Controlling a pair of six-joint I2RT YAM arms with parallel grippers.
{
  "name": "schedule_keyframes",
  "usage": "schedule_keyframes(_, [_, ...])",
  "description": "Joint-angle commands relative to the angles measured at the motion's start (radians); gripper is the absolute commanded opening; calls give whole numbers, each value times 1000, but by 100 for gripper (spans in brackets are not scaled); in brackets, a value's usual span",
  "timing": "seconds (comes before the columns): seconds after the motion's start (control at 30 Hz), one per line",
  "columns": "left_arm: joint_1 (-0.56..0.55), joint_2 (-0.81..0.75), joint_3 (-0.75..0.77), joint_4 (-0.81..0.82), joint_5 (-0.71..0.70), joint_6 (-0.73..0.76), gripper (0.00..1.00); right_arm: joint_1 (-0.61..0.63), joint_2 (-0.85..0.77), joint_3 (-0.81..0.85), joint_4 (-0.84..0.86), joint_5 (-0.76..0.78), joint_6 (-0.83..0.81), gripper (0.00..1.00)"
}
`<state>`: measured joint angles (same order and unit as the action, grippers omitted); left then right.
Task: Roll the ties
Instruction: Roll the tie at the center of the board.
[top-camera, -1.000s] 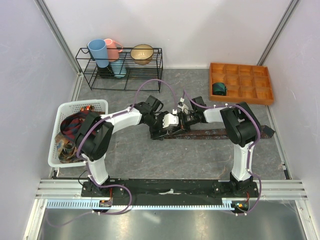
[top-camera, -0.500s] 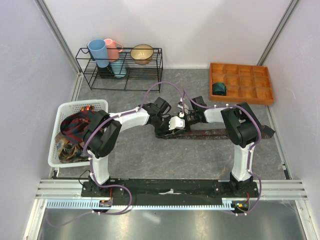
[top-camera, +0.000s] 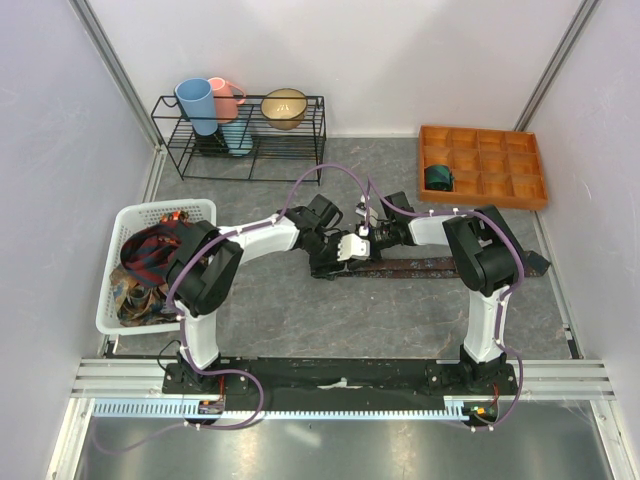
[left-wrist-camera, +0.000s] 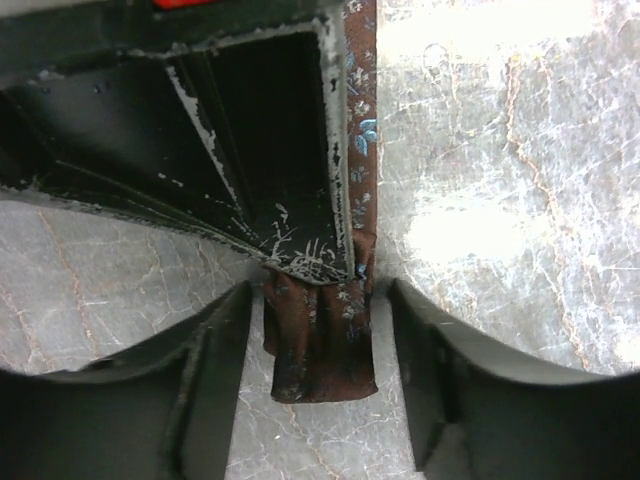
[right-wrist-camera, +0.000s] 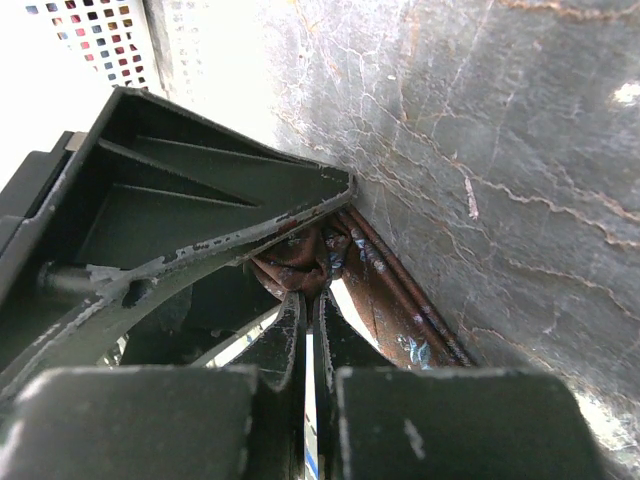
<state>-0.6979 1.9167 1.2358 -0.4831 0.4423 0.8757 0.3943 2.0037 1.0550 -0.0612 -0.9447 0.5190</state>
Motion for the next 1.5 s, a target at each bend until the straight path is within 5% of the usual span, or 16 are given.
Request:
schedule_keyframes(0.0, [-15, 14, 30, -35, 4, -14, 69, 0, -28, -10, 14, 9, -5, 0])
schedule_keyframes(0.27, [-46, 68, 76, -22, -40, -43, 66, 0, -31, -7, 47, -11, 29, 0])
schedule_keyframes(0.5, [-45, 35, 13, -35, -105, -30, 36, 3, -16, 0, 55, -26, 47, 0])
schedule_keyframes(0.77, [-43, -5, -68, -55, -143, -113, 24, 9, 1, 13, 64, -5, 29, 0])
schedule_keyframes(0.87, [-43, -10, -73, -46, -140, -152, 49, 8, 30, 33, -5, 21, -30, 0])
schedule_keyframes(0.97, [-28, -51, -99, -16, -114, -147, 59, 8, 56, 36, -38, 41, -77, 0])
schedule_keyframes(1.2, [78, -169, -173, 40, 113, -73, 65, -5, 98, 16, -65, 57, -117, 0])
schedule_keyframes(1.47, [90, -203, -187, 110, 148, -72, 65, -14, 113, 19, -65, 61, -117, 0])
